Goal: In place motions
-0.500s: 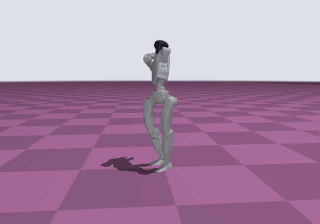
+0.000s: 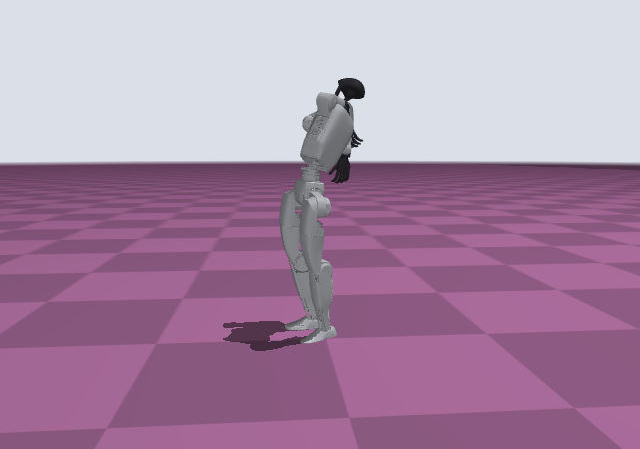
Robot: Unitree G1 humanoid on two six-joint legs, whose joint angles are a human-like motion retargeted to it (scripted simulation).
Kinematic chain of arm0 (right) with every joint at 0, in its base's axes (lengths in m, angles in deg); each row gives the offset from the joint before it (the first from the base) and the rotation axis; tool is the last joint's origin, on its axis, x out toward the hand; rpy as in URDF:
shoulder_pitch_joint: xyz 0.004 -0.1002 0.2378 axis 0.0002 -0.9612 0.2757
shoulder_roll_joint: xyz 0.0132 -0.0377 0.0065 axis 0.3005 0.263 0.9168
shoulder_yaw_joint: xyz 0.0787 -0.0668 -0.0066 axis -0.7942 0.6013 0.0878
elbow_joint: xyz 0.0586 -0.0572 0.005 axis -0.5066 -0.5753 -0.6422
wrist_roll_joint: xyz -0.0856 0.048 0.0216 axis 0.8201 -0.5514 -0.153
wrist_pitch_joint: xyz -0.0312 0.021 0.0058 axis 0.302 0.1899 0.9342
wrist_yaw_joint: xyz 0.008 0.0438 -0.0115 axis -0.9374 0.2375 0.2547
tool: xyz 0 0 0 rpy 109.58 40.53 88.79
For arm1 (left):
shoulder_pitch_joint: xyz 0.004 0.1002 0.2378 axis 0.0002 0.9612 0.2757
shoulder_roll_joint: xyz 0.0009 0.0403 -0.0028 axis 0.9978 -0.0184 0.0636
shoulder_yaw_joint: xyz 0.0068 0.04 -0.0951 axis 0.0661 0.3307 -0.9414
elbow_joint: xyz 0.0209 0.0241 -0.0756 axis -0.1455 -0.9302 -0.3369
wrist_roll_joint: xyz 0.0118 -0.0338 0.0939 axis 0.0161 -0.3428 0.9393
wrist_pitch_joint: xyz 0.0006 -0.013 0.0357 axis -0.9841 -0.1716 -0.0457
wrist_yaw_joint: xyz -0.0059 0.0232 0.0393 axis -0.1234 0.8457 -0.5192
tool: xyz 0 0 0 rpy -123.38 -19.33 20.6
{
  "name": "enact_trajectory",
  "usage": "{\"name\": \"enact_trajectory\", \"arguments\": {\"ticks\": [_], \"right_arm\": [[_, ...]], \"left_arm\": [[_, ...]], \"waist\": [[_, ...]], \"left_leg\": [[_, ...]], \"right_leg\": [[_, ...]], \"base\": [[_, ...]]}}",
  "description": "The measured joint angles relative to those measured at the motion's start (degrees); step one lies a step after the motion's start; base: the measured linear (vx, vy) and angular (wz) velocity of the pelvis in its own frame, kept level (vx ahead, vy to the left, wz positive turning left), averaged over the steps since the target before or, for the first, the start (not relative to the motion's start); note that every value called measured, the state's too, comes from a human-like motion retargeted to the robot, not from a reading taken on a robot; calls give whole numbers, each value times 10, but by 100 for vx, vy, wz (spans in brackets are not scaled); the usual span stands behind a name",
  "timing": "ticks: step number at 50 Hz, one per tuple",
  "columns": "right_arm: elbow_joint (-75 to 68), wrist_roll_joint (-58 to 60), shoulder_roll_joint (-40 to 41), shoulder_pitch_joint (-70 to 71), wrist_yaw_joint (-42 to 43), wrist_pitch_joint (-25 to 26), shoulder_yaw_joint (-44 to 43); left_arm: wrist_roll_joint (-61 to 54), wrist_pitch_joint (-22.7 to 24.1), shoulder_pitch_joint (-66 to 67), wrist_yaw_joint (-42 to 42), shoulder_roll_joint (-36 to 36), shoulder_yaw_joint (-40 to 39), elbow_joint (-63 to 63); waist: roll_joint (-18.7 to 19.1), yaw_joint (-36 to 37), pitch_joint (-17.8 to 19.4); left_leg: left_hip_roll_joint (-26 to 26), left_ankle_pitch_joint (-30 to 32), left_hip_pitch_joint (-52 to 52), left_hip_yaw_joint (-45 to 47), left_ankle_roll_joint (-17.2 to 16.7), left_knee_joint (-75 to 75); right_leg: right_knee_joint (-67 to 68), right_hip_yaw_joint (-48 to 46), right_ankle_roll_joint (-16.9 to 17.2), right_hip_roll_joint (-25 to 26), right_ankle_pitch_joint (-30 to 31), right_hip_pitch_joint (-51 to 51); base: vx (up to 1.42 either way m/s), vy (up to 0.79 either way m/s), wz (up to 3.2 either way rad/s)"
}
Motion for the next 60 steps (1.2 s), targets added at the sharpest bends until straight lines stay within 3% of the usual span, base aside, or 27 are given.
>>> {"name": "enact_trajectory", "arguments": {"ticks": [8,18,22,30,46,53,60], "right_arm": [[0,11,-2,-80,0,2,30],[0,-23,51,-100,76,142,-47],[0,-18,42,-78,92,169,-69],[0,29,6,-25,82,160,-85],[0,41,19,-12,86,183,-105],[0,28,14,-23,69,186,-99],[0,43,14,8,77,216,-141]], "left_arm": [[23,-6,0,-27,0,0,-7],[28,-44,0,-12,0,0,-115],[25,-49,0,2,0,0,-137],[29,-50,0,25,0,0,-159],[50,-39,0,36,0,0,-152],[39,-40,0,32,0,0,-161],[30,-59,0,39,0,0,-214]], "waist": [[-1,9,-17],[-1,30,-26],[-1,39,-34],[-3,40,-48],[-2,34,-56],[-1,-10,-58],[-2,-107,-48]], "left_leg": [[-2,-4,11,14,-1,-2],[-8,-1,11,0,-2,-3],[-12,-7,14,-11,-6,-7],[-19,3,0,-35,-7,-10],[-13,-2,-8,-2,-4,-8],[1,-22,6,38,-6,-4],[22,-55,35,112,-17,2]], "right_leg": [[-12,11,-16,16,12,1],[-16,0,-2,-4,15,7],[-19,-15,-1,-10,17,1],[-18,-44,5,-25,17,-4],[-10,-11,4,-18,20,-21],[14,35,12,-13,24,-40],[39,114,14,12,41,-75]], "base": [[-1,0,-10],[-1,1,15],[-4,0,32],[-1,-1,34],[0,-2,-12],[-4,-4,-62],[-13,-3,-143]]}}
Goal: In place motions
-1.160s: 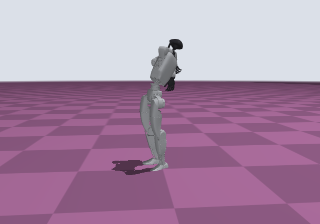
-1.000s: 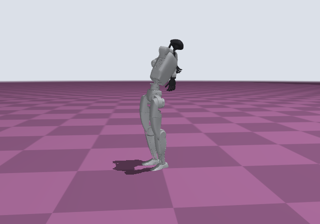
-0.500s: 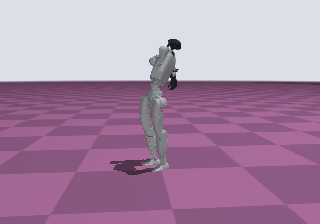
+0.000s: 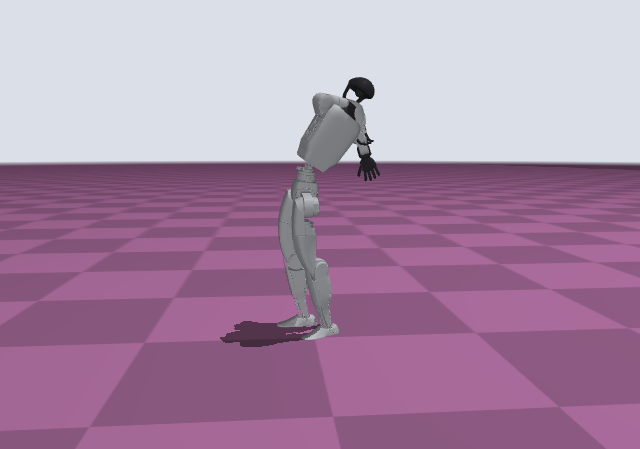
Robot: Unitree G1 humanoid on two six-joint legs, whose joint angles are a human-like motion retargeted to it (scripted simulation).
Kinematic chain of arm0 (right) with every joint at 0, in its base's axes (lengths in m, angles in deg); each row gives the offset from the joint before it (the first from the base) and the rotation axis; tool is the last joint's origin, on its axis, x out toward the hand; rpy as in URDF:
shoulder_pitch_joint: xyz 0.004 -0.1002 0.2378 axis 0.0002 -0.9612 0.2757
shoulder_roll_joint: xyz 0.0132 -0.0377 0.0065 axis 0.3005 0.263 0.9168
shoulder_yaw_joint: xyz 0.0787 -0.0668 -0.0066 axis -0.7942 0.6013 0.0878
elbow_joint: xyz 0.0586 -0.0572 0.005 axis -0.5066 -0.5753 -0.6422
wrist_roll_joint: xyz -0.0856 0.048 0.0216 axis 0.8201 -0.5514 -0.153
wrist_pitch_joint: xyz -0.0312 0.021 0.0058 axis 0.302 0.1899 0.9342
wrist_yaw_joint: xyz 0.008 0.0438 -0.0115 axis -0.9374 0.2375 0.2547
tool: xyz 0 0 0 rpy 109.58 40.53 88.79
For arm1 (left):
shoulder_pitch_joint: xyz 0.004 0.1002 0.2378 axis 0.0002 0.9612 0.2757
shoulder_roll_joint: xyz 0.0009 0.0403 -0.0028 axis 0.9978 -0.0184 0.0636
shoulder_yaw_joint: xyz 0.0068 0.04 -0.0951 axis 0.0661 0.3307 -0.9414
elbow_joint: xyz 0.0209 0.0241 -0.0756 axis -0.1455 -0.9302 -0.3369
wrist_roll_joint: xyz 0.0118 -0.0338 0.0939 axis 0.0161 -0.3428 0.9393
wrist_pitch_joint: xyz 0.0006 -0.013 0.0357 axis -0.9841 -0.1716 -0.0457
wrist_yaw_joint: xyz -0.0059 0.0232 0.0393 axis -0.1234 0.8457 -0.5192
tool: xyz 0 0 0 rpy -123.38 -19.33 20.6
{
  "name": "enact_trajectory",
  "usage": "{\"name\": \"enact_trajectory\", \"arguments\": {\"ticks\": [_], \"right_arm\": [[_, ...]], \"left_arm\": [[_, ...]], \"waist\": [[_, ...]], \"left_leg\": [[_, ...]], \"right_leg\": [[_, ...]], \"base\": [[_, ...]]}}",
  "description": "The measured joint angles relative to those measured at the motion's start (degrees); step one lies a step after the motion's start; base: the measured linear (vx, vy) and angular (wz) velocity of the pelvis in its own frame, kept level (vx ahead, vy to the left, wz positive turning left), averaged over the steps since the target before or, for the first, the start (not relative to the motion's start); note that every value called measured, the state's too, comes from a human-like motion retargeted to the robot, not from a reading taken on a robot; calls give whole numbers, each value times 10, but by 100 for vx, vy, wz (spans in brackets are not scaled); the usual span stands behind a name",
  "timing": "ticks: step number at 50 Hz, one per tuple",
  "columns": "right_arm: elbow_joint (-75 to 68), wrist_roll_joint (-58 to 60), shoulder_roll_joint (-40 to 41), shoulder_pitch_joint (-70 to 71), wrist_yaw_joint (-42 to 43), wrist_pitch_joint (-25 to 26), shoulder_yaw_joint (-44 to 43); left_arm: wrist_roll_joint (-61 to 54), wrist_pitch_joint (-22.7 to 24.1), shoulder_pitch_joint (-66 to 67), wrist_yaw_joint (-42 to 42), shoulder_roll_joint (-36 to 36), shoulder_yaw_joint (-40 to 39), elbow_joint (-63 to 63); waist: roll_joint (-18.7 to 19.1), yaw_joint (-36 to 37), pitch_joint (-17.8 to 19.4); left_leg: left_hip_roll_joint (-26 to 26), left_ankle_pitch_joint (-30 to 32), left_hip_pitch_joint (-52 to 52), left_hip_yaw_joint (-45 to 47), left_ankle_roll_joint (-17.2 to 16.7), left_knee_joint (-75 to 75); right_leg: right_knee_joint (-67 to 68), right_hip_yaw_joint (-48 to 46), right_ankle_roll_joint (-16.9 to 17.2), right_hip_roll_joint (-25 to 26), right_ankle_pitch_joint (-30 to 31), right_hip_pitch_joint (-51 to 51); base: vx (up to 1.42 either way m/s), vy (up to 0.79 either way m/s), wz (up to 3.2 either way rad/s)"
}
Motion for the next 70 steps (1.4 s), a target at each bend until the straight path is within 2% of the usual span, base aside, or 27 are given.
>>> {"name": "enact_trajectory", "arguments": {"ticks": [5,9,12,18,22,27,32,40,47,56,63,70], "right_arm": [[0,12,2,28,11,9,-21],[0,18,-5,48,15,-4,-21],[0,16,-11,60,15,-27,-6],[0,0,-29,40,14,-97,65],[0,-10,-37,-1,7,-148,133],[0,-10,-51,-48,-9,-200,191],[0,-1,-45,-87,-24,-224,211],[0,-4,18,-95,-11,-179,161],[0,-9,49,-46,15,-132,107],[0,-1,35,34,15,-119,78],[0,37,-6,71,12,-109,61],[0,53,-1,78,15,-48,26]], "left_arm": [[2,0,0,7,0,0,-16],[3,3,0,10,0,0,-12],[8,5,0,14,0,0,3],[54,22,0,20,0,0,71],[86,43,0,10,0,0,129],[93,62,0,-21,0,0,166],[73,65,0,-62,0,0,157],[68,34,0,-65,0,0,94],[50,15,0,-42,0,0,65],[23,17,0,-24,0,0,70],[2,10,0,-23,0,0,44],[0,-3,0,-7,0,0,-11]], "waist": [[0,-69,19],[1,-127,47],[2,-169,68],[4,-173,86],[5,-168,96],[6,-163,100],[5,-150,95],[5,-94,91],[6,-12,95],[4,82,92],[0,148,72],[-1,168,41]], "left_leg": [[15,-25,17,79,-15,6],[30,-38,25,145,-28,4],[41,-44,27,195,-37,2],[48,-50,29,272,-51,0],[50,-49,28,281,-52,0],[56,-45,20,250,-48,2],[60,-41,15,196,-39,7],[52,-29,14,114,-23,20],[29,-11,5,27,-6,30],[-14,24,-25,-85,10,34],[-50,50,-53,-153,14,35],[-67,65,-71,-182,14,30]], "right_leg": [[3,63,6,36,24,-25],[-4,99,17,68,40,-40],[-12,119,22,89,51,-50],[-25,170,27,119,69,-65],[-30,180,24,124,74,-65],[-37,164,11,122,73,-59],[-43,135,-3,113,63,-39],[-49,71,-20,81,38,7],[-61,-3,-25,44,18,57],[-76,-121,-30,-1,-7,106],[-89,-204,-27,-28,-18,124],[-92,-249,-21,-44,-20,121]], "base": [[-17,1,-215],[-15,6,-193],[-13,10,-144],[-8,8,-110],[0,2,-20],[4,0,53],[4,-3,95],[10,-2,117],[15,5,140],[9,10,150],[2,5,119],[-2,0,58]]}}
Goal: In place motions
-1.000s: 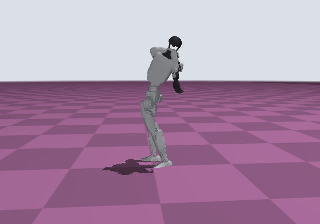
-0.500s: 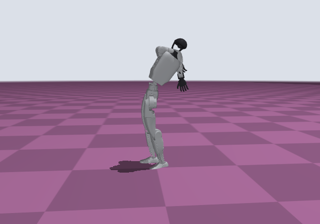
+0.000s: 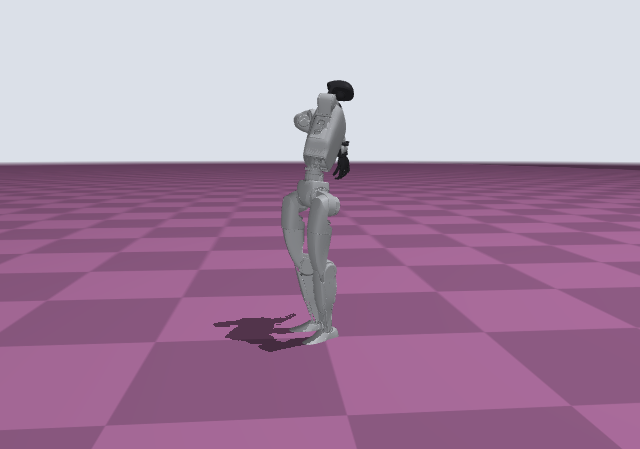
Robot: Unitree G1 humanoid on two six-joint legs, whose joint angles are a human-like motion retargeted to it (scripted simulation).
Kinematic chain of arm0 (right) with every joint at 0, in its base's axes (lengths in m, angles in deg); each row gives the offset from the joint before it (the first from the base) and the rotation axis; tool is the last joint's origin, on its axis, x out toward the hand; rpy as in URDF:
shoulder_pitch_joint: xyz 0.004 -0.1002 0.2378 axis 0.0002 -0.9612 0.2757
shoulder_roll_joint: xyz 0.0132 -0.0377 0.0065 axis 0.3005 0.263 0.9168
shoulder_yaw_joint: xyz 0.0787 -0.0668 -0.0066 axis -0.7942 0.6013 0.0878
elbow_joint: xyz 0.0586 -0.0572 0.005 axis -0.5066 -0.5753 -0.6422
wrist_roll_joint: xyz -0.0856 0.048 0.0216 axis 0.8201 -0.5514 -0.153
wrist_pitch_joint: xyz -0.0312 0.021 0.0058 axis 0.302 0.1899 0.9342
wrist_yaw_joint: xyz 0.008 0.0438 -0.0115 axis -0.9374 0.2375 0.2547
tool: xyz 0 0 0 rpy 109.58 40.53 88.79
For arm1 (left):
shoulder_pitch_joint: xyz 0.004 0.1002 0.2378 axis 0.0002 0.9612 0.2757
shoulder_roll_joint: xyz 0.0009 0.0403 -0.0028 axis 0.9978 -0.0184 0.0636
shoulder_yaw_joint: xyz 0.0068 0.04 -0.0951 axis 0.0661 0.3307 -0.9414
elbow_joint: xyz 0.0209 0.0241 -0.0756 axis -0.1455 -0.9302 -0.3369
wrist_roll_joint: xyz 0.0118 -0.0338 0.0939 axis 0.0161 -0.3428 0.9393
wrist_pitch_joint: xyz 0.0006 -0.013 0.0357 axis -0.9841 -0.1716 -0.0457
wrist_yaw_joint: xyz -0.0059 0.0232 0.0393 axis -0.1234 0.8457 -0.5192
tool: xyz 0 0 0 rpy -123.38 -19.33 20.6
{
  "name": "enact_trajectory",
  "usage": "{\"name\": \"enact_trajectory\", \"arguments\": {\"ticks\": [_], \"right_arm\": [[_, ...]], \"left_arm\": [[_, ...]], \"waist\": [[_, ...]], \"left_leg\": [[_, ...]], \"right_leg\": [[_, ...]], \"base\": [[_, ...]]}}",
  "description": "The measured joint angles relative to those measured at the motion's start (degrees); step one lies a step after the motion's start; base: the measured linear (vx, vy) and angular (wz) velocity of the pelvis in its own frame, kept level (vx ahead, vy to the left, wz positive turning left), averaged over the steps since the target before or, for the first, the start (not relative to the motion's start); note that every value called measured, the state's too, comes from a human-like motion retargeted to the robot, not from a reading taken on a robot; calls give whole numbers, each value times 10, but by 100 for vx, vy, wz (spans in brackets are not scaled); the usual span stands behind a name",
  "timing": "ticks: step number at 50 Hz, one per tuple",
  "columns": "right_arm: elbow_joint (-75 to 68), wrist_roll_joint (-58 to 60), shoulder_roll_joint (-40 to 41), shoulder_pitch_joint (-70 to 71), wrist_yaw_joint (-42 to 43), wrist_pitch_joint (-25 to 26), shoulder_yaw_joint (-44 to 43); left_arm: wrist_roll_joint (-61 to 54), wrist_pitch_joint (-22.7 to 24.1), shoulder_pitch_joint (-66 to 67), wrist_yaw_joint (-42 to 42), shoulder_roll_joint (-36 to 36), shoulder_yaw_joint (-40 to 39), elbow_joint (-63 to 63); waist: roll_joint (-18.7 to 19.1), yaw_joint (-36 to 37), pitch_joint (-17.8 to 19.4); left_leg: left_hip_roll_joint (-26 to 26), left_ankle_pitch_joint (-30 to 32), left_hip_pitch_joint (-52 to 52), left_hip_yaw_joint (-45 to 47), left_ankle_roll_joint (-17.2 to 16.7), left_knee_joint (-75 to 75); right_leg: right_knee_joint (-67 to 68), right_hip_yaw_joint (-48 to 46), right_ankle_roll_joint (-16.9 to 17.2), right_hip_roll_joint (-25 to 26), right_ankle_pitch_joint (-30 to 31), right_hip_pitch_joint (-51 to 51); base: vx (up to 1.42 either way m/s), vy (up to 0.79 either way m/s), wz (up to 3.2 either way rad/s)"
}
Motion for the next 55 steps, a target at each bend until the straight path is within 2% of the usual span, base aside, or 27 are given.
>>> {"name": "enact_trajectory", "arguments": {"ticks": [7,13,22,35,45,50,55], "right_arm": [[0,-24,16,-10,0,72,-27],[0,-39,-6,-28,0,79,-15],[0,-43,-38,-51,-6,32,30],[0,-29,-32,-17,0,-35,49],[0,-46,-91,-95,-5,-104,117],[0,-53,-117,-169,-24,-147,175],[0,-56,-127,-214,-39,-163,195]], "left_arm": [[11,4,0,25,0,0,-14],[7,18,0,35,0,0,9],[0,29,0,32,0,0,40],[-13,20,0,24,0,0,48],[52,28,0,33,0,0,116],[93,44,0,18,0,0,160],[109,54,0,-9,0,0,172]], "waist": [[0,-25,-22],[0,-61,-36],[1,-159,-40],[4,-338,28],[6,-349,27],[6,-346,22],[6,-345,14]], "left_leg": [[2,-3,3,4,3,-7],[14,-18,17,34,4,-12],[52,-61,57,136,-6,-17],[111,-119,118,389,-58,-30],[126,-130,116,550,-92,-43],[126,-133,116,579,-100,-44],[129,-134,114,585,-103,-42]], "right_leg": [[5,11,2,-1,3,-12],[15,60,4,4,13,-35],[43,180,14,31,38,-85],[53,334,59,129,86,-144],[54,432,67,204,111,-196],[56,445,77,212,116,-207],[52,438,84,211,120,-211]], "base": [[-1,-5,-18],[-2,-10,-74],[-11,-11,-148],[-18,0,-208],[-17,11,-137],[-5,6,-50],[-1,1,-4]]}}
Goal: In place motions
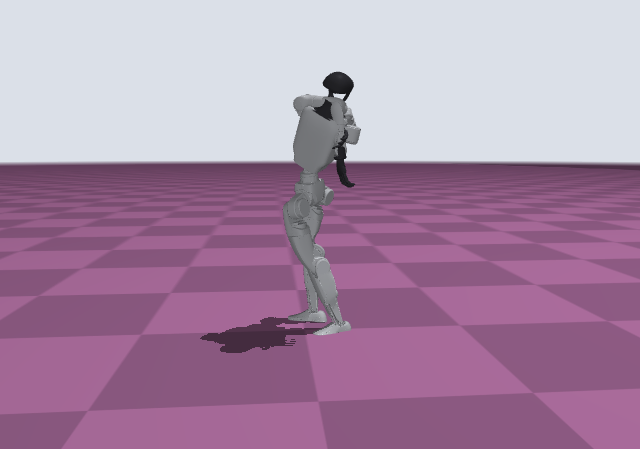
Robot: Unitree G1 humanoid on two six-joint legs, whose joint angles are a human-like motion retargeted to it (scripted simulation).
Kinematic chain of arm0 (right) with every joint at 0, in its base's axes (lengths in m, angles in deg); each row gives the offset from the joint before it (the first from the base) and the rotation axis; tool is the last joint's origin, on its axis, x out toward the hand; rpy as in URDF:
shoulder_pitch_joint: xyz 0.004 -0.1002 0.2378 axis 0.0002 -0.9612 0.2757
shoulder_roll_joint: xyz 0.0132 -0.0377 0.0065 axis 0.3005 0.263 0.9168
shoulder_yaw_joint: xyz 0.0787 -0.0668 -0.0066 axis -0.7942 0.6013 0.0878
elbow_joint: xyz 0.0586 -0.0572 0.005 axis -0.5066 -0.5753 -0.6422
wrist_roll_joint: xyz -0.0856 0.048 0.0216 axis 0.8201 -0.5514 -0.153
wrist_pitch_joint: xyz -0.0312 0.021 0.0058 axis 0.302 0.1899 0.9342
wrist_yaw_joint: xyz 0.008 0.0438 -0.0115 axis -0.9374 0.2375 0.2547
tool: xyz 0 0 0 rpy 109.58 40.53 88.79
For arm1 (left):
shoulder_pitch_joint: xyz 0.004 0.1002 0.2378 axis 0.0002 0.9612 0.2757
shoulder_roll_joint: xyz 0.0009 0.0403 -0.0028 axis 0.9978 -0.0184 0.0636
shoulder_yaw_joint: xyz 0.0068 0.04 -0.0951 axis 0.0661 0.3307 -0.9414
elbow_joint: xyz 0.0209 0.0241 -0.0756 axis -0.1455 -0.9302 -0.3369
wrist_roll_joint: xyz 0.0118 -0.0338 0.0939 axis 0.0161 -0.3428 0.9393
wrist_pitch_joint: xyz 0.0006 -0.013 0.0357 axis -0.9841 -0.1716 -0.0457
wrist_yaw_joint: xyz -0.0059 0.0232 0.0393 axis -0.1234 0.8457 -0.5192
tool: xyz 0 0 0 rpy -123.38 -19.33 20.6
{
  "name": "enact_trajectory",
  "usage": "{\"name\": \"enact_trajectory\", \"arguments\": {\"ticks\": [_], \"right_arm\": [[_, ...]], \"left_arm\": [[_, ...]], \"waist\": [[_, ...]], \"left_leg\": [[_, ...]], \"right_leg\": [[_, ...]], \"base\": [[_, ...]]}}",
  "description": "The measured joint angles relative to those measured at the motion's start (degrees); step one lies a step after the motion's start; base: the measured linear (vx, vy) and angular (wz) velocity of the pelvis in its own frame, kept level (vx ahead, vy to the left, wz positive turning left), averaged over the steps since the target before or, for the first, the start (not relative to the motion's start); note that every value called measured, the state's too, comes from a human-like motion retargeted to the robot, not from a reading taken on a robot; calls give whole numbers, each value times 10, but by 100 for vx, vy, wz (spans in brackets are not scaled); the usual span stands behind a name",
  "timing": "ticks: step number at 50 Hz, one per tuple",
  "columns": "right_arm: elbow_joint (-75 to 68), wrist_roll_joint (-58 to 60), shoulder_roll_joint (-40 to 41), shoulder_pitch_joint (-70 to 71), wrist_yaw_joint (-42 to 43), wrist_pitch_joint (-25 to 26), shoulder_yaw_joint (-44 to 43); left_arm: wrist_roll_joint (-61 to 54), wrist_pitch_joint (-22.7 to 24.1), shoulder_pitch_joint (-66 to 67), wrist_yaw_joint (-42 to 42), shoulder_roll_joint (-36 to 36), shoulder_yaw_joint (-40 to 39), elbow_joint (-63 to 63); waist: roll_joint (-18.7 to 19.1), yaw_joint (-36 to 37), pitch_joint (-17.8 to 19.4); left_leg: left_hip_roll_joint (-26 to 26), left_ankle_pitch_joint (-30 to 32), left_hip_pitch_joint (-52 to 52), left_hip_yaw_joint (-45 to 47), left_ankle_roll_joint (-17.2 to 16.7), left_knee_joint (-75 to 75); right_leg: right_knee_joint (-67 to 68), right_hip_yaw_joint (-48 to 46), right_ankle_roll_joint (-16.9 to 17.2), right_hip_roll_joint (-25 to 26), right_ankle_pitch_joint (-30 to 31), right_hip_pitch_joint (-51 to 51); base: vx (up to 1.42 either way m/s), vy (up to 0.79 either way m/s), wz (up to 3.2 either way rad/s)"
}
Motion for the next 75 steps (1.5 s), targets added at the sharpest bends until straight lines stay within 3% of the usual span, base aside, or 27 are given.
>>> {"name": "enact_trajectory", "arguments": {"ticks": [9,17,28,31,40,52,65,75], "right_arm": [[0,18,21,24,6,32,-46],[0,60,38,119,32,77,-120],[0,92,30,210,39,116,-176],[0,92,28,213,39,122,-181],[0,58,37,152,36,111,-138],[0,-2,49,38,3,69,-37],[0,3,81,96,7,51,-43],[0,14,134,159,29,41,-67]], "left_arm": [[-4,-26,0,-26,0,0,-62],[-2,-55,0,-9,0,0,-112],[-37,-39,0,-4,0,0,-86],[-41,-34,0,-7,0,0,-76],[-35,-12,0,-29,0,0,-36],[-56,5,0,-78,0,0,-20],[-67,-21,0,-58,0,0,-42],[-83,-30,0,-37,0,0,-48]], "waist": [[1,-1,-8],[2,1,2],[4,4,31],[4,4,32],[3,10,27],[1,19,20],[3,120,45],[1,254,50]], "left_leg": [[2,-3,6,6,-6,3],[3,-5,17,0,-6,10],[8,-6,9,-44,0,12],[8,-6,4,-53,3,14],[10,-3,-12,-100,18,33],[15,8,-40,-238,53,66],[-19,37,-64,-389,91,89],[-77,69,-63,-488,107,82]], "right_leg": [[-6,-14,21,-6,-3,5],[-6,-18,21,-12,-9,18],[-15,-48,19,-26,-12,28],[-19,-49,5,-30,-11,28],[-27,-52,-29,-40,-11,42],[-33,-111,-77,-68,-36,96],[-48,-232,-92,-118,-76,179],[-51,-342,-86,-174,-94,232]], "base": [[0,0,0],[1,0,6],[3,1,35],[1,1,21],[3,-1,43],[4,-2,107],[12,0,124],[13,3,117]]}}
